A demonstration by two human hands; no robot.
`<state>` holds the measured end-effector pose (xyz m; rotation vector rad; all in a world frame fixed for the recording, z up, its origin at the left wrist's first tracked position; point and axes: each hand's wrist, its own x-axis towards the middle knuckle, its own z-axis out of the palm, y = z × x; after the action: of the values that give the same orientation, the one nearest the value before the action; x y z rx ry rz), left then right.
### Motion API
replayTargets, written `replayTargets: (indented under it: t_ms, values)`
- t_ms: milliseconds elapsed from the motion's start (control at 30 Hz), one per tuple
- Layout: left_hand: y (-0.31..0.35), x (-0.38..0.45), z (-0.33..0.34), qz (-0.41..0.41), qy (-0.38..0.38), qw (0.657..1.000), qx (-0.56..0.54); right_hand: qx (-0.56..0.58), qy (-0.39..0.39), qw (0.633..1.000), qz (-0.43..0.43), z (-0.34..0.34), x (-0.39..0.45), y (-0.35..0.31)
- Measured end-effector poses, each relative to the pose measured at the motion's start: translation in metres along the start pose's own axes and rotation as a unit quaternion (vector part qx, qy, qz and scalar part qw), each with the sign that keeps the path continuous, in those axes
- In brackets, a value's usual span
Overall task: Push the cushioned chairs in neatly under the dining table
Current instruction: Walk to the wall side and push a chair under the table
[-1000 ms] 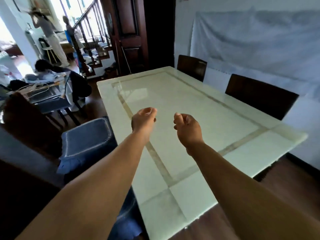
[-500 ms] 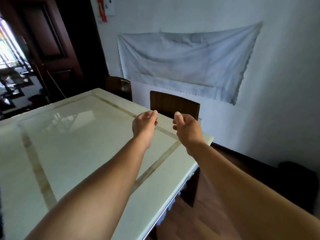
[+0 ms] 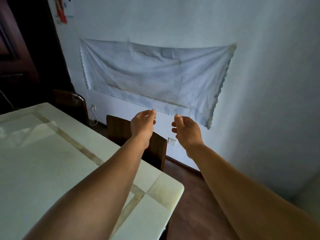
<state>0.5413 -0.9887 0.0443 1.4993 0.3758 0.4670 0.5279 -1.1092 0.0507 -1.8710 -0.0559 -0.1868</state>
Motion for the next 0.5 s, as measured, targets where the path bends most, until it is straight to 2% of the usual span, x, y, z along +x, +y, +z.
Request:
replayTargets:
  t_ms: [300, 500]
  values:
    - [-0.003, 0.115, 0.068, -0.015, 0.012, 1.0, 0.015, 0.056, -0.004, 0.998, 0.03, 0.003, 0.146, 0.013]
    - [-0.02, 0.185, 0.121, -0.002, 0.077, 0.997, 0.023, 0.085, -0.056, 0.995, -0.001, 0.009, 0.242, 0.035]
